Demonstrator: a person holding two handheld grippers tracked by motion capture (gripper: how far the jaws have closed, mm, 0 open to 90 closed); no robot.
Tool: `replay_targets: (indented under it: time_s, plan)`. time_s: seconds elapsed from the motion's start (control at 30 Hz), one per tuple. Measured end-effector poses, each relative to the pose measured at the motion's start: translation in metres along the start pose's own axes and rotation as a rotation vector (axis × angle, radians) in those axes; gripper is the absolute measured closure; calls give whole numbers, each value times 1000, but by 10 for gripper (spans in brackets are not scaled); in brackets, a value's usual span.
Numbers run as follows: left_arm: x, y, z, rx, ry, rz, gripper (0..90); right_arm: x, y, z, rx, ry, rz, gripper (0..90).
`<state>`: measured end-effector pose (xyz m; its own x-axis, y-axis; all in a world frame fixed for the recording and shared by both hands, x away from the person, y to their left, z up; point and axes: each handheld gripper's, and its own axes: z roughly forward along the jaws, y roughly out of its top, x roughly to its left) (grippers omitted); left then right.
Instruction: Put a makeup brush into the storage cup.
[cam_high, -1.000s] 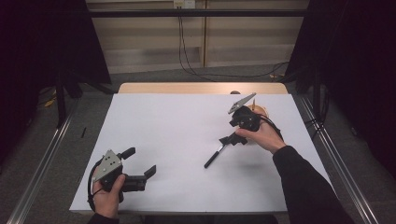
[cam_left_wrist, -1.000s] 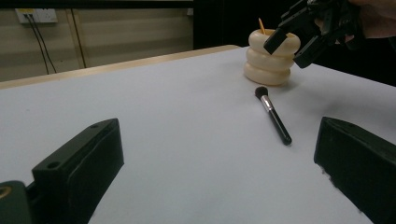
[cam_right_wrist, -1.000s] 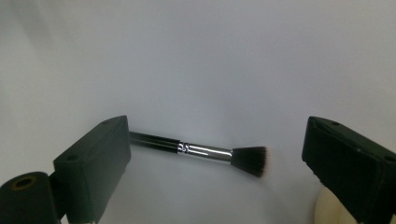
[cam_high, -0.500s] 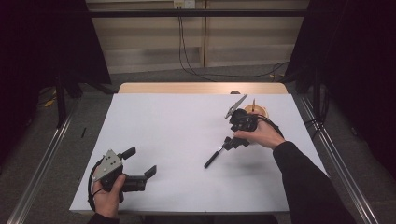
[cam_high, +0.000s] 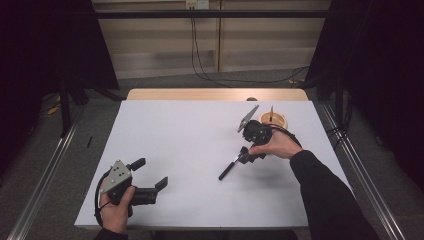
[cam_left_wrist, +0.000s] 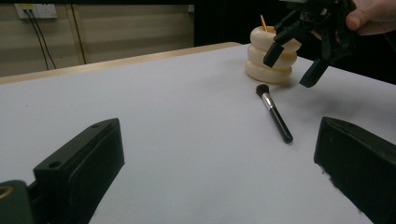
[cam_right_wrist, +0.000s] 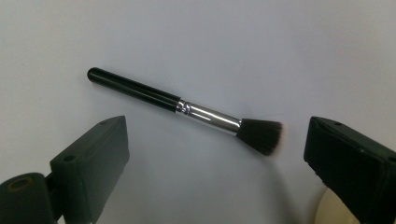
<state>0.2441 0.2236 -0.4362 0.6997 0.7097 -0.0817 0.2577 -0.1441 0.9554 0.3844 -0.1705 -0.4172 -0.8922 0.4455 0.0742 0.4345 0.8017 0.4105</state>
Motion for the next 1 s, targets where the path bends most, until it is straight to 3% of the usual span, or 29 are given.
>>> replay_targets:
  time_s: [0.17,0.4,0.53,0.57,0.7,0.9,1.0]
  plan:
    - [0,0,0,2,-2,-1,16,5,5,8,20,-10,-96,96]
    - [0,0,1,5,-5,-2,16,7,8,13,16,-18,-161,134]
    - [1,0,1,9,-5,3,16,6,6,17,30,-13,-157,192]
    - [1,0,1,10,-5,3,16,5,6,18,18,-4,-185,225]
    - [0,-1,1,16,-7,2,16,5,7,21,20,13,-216,264]
    - [0,-1,2,17,-18,7,16,2,7,32,82,30,-230,356]
    - [-1,-1,2,15,-25,8,16,1,9,35,61,30,-247,399]
